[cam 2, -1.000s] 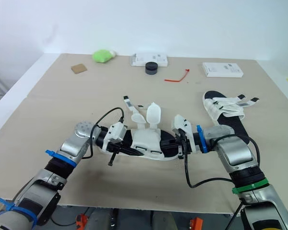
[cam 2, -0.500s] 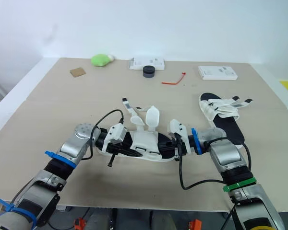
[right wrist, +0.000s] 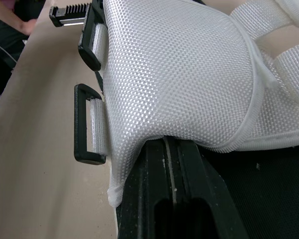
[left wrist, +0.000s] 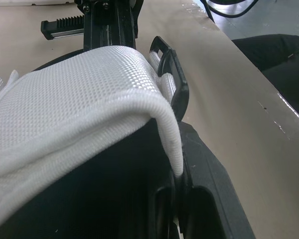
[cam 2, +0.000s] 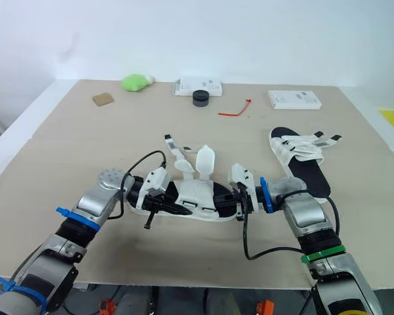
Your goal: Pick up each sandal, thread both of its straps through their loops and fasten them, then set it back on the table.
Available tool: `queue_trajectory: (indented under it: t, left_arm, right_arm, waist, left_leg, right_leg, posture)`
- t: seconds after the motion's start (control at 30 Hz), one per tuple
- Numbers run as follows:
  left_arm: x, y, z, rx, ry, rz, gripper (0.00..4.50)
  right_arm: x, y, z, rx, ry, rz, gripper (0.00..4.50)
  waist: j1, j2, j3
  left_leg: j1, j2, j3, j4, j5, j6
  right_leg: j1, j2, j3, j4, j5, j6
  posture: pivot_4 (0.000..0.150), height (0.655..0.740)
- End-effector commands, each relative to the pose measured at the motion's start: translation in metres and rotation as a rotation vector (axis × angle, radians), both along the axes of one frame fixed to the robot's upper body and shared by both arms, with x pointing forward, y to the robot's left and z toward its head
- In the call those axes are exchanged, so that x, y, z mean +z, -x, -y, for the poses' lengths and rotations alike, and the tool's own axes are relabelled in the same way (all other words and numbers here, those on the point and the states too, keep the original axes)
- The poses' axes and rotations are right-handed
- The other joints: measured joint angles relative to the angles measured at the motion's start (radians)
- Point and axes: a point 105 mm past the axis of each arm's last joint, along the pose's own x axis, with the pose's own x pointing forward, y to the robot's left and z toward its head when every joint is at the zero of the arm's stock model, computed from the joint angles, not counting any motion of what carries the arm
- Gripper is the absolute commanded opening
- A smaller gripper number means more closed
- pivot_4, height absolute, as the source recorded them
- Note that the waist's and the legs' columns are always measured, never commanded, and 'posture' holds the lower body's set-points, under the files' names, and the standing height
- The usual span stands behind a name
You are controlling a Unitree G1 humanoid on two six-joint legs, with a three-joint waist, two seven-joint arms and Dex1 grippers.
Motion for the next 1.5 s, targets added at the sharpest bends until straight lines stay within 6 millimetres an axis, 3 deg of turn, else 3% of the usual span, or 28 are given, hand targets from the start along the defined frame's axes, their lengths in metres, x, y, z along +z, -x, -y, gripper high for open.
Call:
queue_trajectory:
  t: [0.03, 0.17, 0.27, 0.37, 0.43, 0.47, 0.5, 0.57, 0.67, 0.77, 0.87, 0.97, 1.13, 1.33, 1.5]
  left_arm:
    - [0.039, 0.0, -0.005, 0.002, 0.138, 0.072, 0.0]
    - [0.051, 0.006, -0.019, 0.007, 0.139, 0.055, 0.0]
    - [0.06, 0.003, -0.033, 0.042, 0.132, 0.038, 0.77]
    - [0.062, 0.004, -0.045, 0.041, 0.109, 0.032, 2.2]
    - [0.066, 0.007, -0.048, 0.035, 0.113, 0.016, 2.81]
    - [0.07, 0.011, -0.05, 0.018, 0.116, -0.007, 3.43]
    - [0.074, 0.016, -0.051, 0.001, 0.12, -0.03, 3.53]
    - [0.085, 0.022, -0.055, -0.016, 0.13, -0.071, 4.35]
    - [0.095, 0.015, -0.064, 0.058, 0.155, -0.105, 4.44]
    - [0.08, -0.05, -0.078, 0.496, 0.159, -0.218, 4.44]
    - [0.081, -0.077, -0.088, 0.676, 0.24, -0.444, 4.44]
    - [0.057, -0.097, -0.102, 0.874, 0.167, -0.643, 4.44]
    - [0.041, -0.105, -0.107, 0.977, 0.169, -0.894, 4.44]
    - [0.032, -0.103, -0.087, 0.948, 0.126, -1.006, 4.44]
    - [0.037, -0.104, -0.061, 0.892, 0.133, -1.051, 4.44]
  right_arm:
    - [-0.044, 0.01, 0.011, -0.052, 0.093, -0.143, 0.06]
    - [-0.038, 0.008, 0.01, -0.041, 0.094, -0.116, 0.06]
    - [-0.037, 0.006, 0.01, -0.031, 0.103, -0.099, 0.0]
    - [-0.036, 0.006, 0.008, -0.019, 0.107, -0.089, 0.0]
    - [-0.035, 0.006, 0.008, -0.017, 0.106, -0.087, 0.0]
    - [-0.035, 0.005, 0.008, -0.016, 0.107, -0.086, 0.0]
    - [-0.035, 0.005, 0.008, -0.016, 0.108, -0.084, 0.0]
    - [-0.034, 0.004, 0.007, -0.017, 0.107, -0.081, 0.0]
    - [-0.034, 0.003, 0.006, -0.019, 0.106, -0.074, 0.0]
    - [-0.034, 0.003, 0.005, -0.021, 0.101, -0.07, 0.0]
    - [-0.035, 0.003, 0.004, -0.026, 0.101, -0.07, 0.0]
    - [-0.036, 0.003, 0.003, -0.028, 0.1, -0.068, 0.0]
    - [-0.035, 0.003, 0.002, -0.033, 0.095, -0.064, 0.0]
    - [-0.034, 0.003, 0.002, -0.038, 0.089, -0.062, 0.0]
    - [-0.034, 0.003, 0.001, -0.041, 0.085, -0.06, 0.0]
  waist:
    - [0.0, 0.0, 0.0]
    - [-0.008, 0.0, 0.001]
    - [-0.011, -0.001, 0.001]
    - [-0.01, -0.001, 0.001]
    - [-0.006, -0.002, 0.0]
    - [-0.006, -0.003, 0.0]
    - [-0.006, -0.004, 0.0]
    - [-0.007, -0.006, 0.001]
    - [-0.006, -0.006, 0.001]
    - [-0.005, -0.007, 0.001]
    - [-0.002, -0.009, 0.0]
    - [-0.003, -0.013, 0.0]
    - [-0.007, -0.014, 0.0]
    - [-0.007, -0.016, 0.001]
    - [-0.006, -0.017, 0.0]
  left_leg:
    - [0.0, 0.001, 0.0, 0.0, 0.0, 0.0]
    - [0.0, 0.003, 0.0, -0.002, 0.0, 0.0]
    - [0.0, 0.003, 0.0, -0.003, 0.0, 0.0]
    - [0.002, 0.003, 0.0, -0.003, 0.0, 0.0]
    - [0.006, 0.001, 0.0, -0.003, -0.001, -0.001]
    - [0.006, 0.001, 0.001, -0.002, -0.002, -0.003]
    - [0.006, 0.001, 0.001, -0.002, -0.002, -0.003]
    - [0.006, 0.001, 0.002, -0.001, -0.003, -0.005]
    - [0.006, 0.001, 0.002, -0.001, -0.003, -0.005]
    - [0.006, 0.002, 0.002, -0.001, -0.002, -0.005]
    - [0.006, 0.001, -0.001, 0.001, -0.002, -0.004]
    - [0.006, 0.001, 0.0, 0.001, -0.002, -0.004]
    - [0.006, 0.001, 0.0, 0.0, -0.003, -0.005]
    - [0.006, 0.001, 0.0, 0.0, -0.004, -0.008]
    - [0.007, 0.001, -0.001, 0.0, -0.005, -0.009]
  right_leg:
    - [0.0, 0.001, 0.0, 0.0, 0.0, 0.0]
    - [-0.002, 0.003, 0.001, 0.0, 0.0, -0.002]
    - [-0.003, 0.004, 0.001, 0.001, -0.001, -0.003]
    - [0.0, 0.003, 0.001, 0.001, -0.001, -0.003]
    - [0.0, 0.001, 0.001, 0.0, -0.001, -0.003]
    - [0.0, -0.001, 0.001, 0.0, -0.001, -0.003]
    - [0.0, -0.001, 0.001, 0.0, -0.001, -0.003]
    - [0.0, -0.002, 0.001, 0.0, -0.001, -0.003]
    - [0.0, -0.001, 0.001, 0.0, -0.001, -0.003]
    - [0.0, -0.001, 0.001, 0.0, -0.001, -0.003]
    - [0.0, 0.0, 0.0, 0.0, 0.0, -0.001]
    - [0.0, 0.0, 0.0, 0.0, 0.001, 0.0]
    - [0.0, 0.001, 0.0, 0.0, 0.0, -0.001]
    - [0.0, 0.0, 0.0, 0.0, 0.0, -0.001]
    - [0.0, 0.001, 0.0, 0.0, 0.0, -0.001]
  posture:
    - [0.15, 0.74]
    - [0.15, 0.74]
    - [0.15, 0.74]
    - [0.15, 0.74]
    - [0.15, 0.74]
    - [0.15, 0.74]
    - [0.15, 0.74]
    - [0.15, 0.74]
    - [0.15, 0.74]
    - [0.15, 0.74]
    - [0.15, 0.74]
    - [0.15, 0.74]
    - [0.15, 0.74]
    - [0.15, 0.74]
    - [0.15, 0.74]
